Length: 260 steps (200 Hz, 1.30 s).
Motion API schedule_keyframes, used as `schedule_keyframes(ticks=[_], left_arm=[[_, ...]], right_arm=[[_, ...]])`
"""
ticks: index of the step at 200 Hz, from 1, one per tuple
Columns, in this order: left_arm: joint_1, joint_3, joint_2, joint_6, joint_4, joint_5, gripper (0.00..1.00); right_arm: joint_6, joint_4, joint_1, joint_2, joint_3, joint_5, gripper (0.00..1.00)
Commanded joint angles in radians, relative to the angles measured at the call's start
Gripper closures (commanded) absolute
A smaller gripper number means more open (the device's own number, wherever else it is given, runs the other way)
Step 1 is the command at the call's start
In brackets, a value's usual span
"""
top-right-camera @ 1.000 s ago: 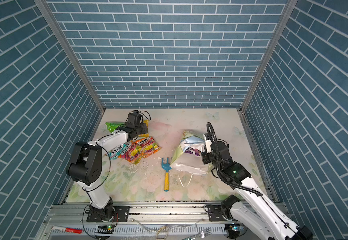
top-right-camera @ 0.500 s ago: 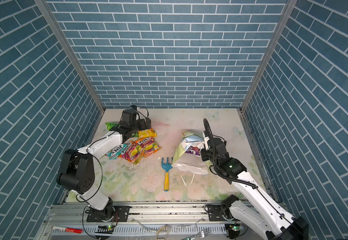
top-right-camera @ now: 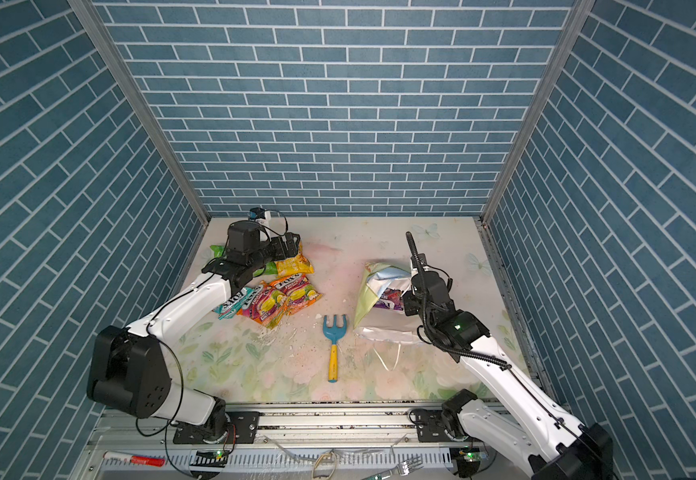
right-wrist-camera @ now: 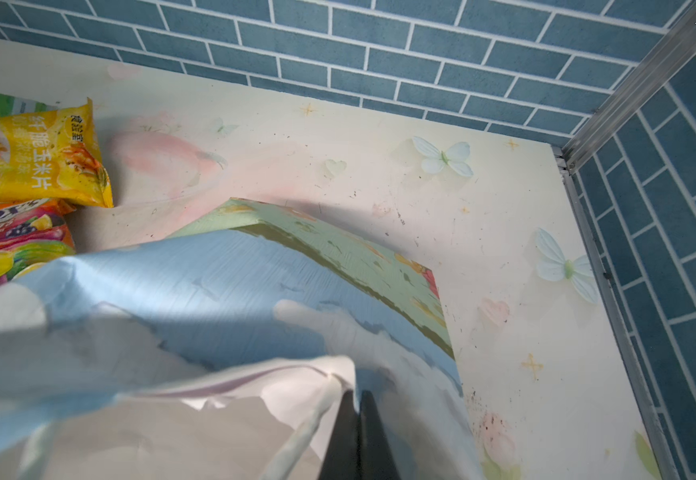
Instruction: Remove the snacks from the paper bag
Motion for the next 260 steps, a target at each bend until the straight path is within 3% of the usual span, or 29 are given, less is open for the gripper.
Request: schedule_keyframes(ticks=[1,31,84,136,190,260], left_arm=[[-0.019,-0.051,-0.056,-0.034,-0.003,0.023,0.00],[-0.034,-0.102,-0.097,-0.032,-0.023,0.013,0.00],[-0.034,-0.129,-0.143,-0.017,-0.044,0.002,0.01],[-0.034,-0.144,-0.174,-0.016,-0.042,0.013,0.00],[-0.034,-0.182,-0.208,-0.013,-0.036,0.003,0.01],[-0.034,-0.208,-0.228,-0.027,-0.004,0.019,0.00]], right_arm=[[0.057,-0.010,0.000,0.024,0.049,0.123,1.00],[0.055,-0.002,-0.002,0.079,0.142,0.167,1.00],[-0.059,-0.055,-0.033,0.275,0.311,0.296,1.00],[-0.018,-0.206,-0.185,0.409,0.521,0.138,1.00],[-0.034,-0.298,-0.192,0.439,0.655,0.052,1.00],[-0.176,-0.380,-0.264,0.556,0.883,0.324,1.00]])
